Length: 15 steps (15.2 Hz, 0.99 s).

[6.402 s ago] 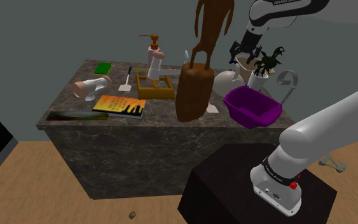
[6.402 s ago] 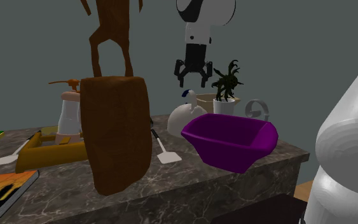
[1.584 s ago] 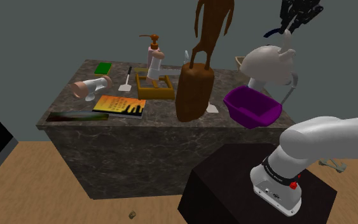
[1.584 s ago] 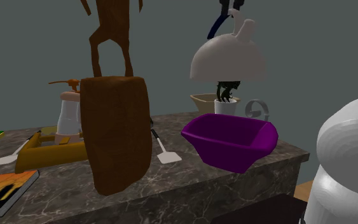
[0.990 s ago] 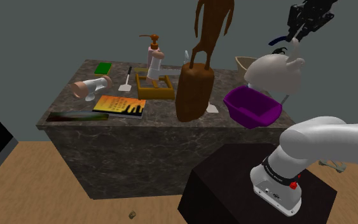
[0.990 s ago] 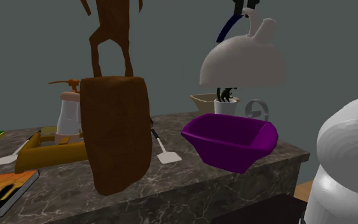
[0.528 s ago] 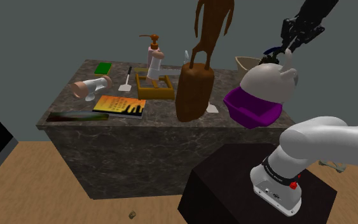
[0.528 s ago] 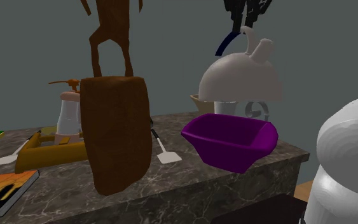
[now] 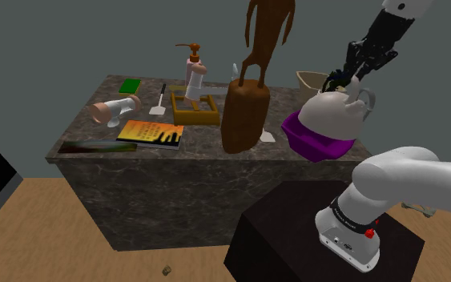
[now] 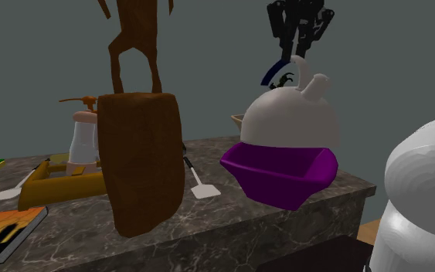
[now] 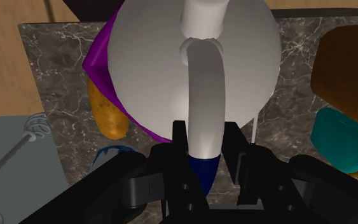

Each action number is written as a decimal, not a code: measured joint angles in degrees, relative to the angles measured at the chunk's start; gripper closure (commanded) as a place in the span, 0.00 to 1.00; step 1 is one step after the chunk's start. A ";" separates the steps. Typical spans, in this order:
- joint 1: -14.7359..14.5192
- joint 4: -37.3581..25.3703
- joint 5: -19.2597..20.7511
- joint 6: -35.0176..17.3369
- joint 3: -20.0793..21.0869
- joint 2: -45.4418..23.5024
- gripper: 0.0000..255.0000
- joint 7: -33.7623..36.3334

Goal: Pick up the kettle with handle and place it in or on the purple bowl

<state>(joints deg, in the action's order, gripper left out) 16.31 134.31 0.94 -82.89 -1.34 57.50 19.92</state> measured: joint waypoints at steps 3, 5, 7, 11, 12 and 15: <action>0.03 2.67 0.09 -1.73 -0.10 0.94 1.00 -0.07; 0.03 4.59 0.07 -3.11 -0.07 1.48 1.00 -0.01; 0.05 6.76 0.09 -4.24 -0.08 2.52 1.00 0.01; 0.06 8.21 0.01 -5.71 -0.09 3.38 1.00 -0.05; 0.08 8.30 0.03 -5.84 -0.10 3.42 1.00 -0.06; 0.11 8.36 0.02 -5.87 -0.11 3.45 0.00 -0.10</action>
<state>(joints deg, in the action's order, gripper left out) 16.42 142.67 0.96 -88.76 -1.44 60.96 19.81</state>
